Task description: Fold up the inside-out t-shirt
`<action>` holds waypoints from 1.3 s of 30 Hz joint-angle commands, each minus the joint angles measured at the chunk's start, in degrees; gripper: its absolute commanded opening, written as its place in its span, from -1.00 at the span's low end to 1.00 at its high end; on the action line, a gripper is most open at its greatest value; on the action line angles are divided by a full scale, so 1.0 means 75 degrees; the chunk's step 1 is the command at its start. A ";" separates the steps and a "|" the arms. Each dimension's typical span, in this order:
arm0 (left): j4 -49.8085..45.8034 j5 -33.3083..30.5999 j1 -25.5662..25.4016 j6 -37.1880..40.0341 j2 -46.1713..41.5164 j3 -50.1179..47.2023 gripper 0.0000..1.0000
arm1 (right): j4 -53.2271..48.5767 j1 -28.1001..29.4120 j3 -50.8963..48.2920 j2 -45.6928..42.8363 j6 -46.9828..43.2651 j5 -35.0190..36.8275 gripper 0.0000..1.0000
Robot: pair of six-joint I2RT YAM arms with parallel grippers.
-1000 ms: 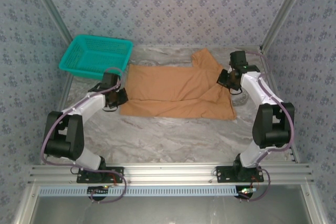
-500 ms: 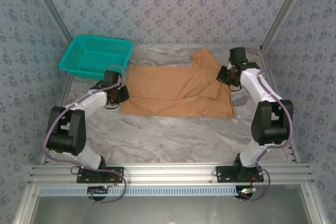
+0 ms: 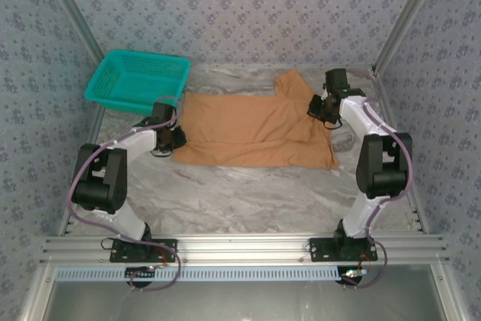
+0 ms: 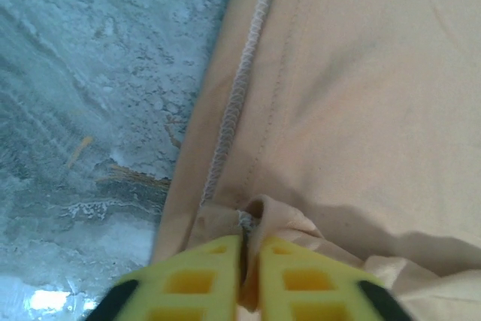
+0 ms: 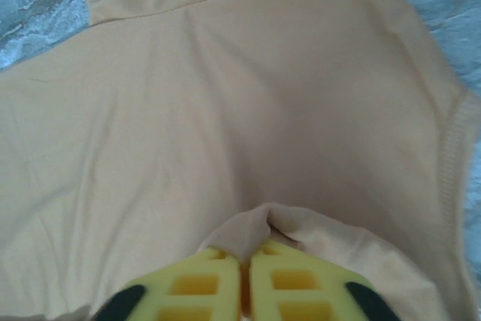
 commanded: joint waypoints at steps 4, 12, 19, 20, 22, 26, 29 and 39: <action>0.0115 -0.0676 0.0072 0.0147 0.0014 0.0337 -0.26 | 0.0892 -0.0185 0.1031 0.1209 0.0656 -0.0828 -0.48; 0.0172 -0.0458 -0.0005 -0.0120 -0.1344 -0.0272 0.16 | 0.0455 -0.0224 -0.0073 0.0054 -0.0096 -0.0631 -0.29; 0.0809 0.0664 -0.0509 -0.0309 -0.1874 -0.0987 0.24 | 0.1200 -0.0123 -0.2374 -0.0945 0.0254 -0.1073 -0.15; 0.0868 0.0695 -0.0557 -0.0288 -0.1776 -0.0958 0.24 | 0.1217 -0.0106 -0.2429 -0.0877 0.0246 -0.1073 -0.14; 0.0837 0.0704 -0.0606 -0.0252 -0.1615 -0.0834 0.24 | 0.1363 -0.0119 -0.2480 -0.0655 0.0327 -0.1325 -0.14; 0.0760 0.0710 -0.0637 -0.0178 -0.1384 -0.0641 0.24 | 0.1895 -0.0062 -0.2447 -0.0153 0.0543 -0.1597 -0.17; 0.0635 0.0699 -0.0654 -0.0095 -0.1334 -0.0587 0.24 | 0.2063 -0.0057 -0.2254 0.0202 0.0593 -0.1840 -0.24; 0.0498 0.0502 -0.0654 0.0011 -0.1374 -0.0675 0.24 | 0.2297 0.0002 -0.1766 0.0397 0.0743 -0.1884 -0.73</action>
